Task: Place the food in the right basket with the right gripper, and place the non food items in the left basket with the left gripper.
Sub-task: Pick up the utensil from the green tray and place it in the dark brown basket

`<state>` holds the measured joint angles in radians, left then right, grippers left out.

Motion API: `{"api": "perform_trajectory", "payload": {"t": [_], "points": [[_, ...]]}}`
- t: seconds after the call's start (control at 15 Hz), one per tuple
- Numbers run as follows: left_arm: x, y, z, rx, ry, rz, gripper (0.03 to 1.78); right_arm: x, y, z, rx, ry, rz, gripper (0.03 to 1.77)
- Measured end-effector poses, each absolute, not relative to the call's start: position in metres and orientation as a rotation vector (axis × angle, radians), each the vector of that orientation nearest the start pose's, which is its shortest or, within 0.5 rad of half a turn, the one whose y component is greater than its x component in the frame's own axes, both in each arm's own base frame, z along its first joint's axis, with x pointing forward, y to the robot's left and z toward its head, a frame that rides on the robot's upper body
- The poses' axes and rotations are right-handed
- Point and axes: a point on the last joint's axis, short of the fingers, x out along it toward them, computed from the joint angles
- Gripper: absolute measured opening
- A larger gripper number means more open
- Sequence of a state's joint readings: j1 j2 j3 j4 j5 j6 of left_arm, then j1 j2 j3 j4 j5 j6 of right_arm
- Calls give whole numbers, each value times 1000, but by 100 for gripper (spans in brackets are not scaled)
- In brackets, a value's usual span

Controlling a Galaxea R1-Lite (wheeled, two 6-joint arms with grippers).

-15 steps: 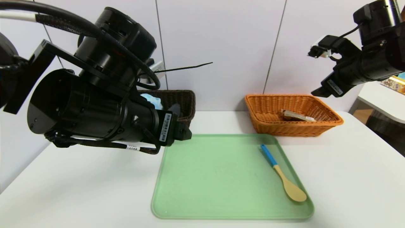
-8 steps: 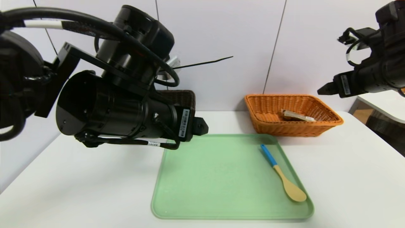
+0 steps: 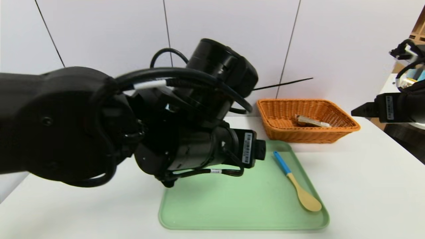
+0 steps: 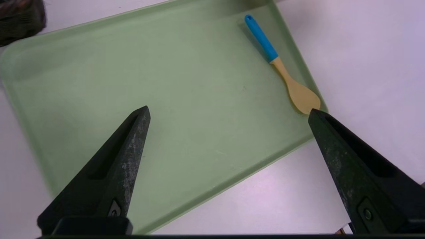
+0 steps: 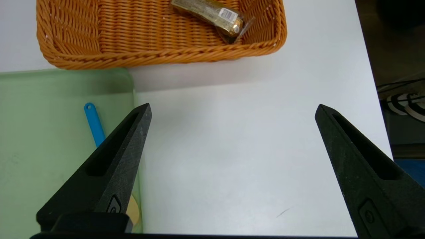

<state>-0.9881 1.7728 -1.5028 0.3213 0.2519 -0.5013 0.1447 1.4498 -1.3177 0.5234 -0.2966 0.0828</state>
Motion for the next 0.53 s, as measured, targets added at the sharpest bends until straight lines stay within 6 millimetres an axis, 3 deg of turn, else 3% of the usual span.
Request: {"api": "perform_trajectory", "payload": {"t": [0.27, 0.53], "points": [[190, -315, 245, -127, 670, -578, 169, 206, 23, 283, -41, 633, -211, 169], [197, -352, 223, -119, 680, -553, 169, 200, 18, 279, 0, 635, -243, 169]]}}
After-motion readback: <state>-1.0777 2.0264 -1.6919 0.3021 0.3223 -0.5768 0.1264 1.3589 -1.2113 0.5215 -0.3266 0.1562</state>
